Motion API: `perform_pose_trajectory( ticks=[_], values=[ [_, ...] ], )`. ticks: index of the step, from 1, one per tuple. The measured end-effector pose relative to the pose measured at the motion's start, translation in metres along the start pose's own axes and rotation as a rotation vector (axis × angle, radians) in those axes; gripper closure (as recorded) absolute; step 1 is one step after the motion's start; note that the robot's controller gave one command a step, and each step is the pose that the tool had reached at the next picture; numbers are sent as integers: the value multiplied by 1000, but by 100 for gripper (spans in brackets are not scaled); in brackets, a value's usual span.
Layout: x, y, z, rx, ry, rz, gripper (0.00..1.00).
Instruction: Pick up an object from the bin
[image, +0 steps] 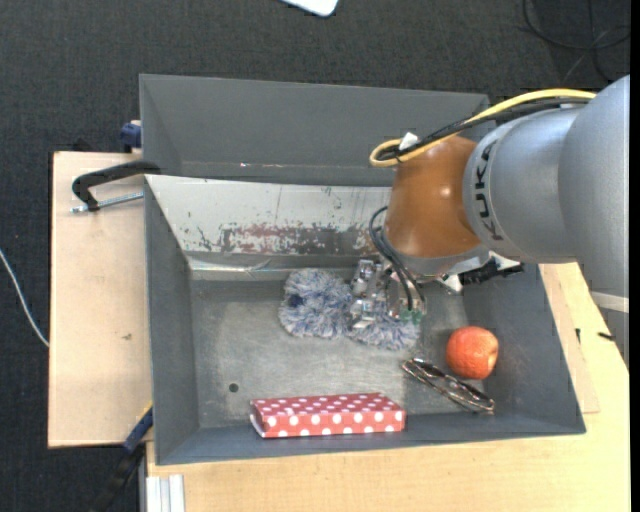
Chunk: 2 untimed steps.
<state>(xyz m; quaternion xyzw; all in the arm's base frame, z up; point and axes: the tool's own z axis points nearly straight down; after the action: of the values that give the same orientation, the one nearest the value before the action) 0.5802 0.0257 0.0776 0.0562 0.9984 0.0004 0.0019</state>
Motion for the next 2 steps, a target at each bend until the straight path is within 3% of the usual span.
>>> perform_pose_trajectory(
  ticks=[2],
  values=[
    [3, 0, -23, 0, 8, 0, 100]
  ],
)
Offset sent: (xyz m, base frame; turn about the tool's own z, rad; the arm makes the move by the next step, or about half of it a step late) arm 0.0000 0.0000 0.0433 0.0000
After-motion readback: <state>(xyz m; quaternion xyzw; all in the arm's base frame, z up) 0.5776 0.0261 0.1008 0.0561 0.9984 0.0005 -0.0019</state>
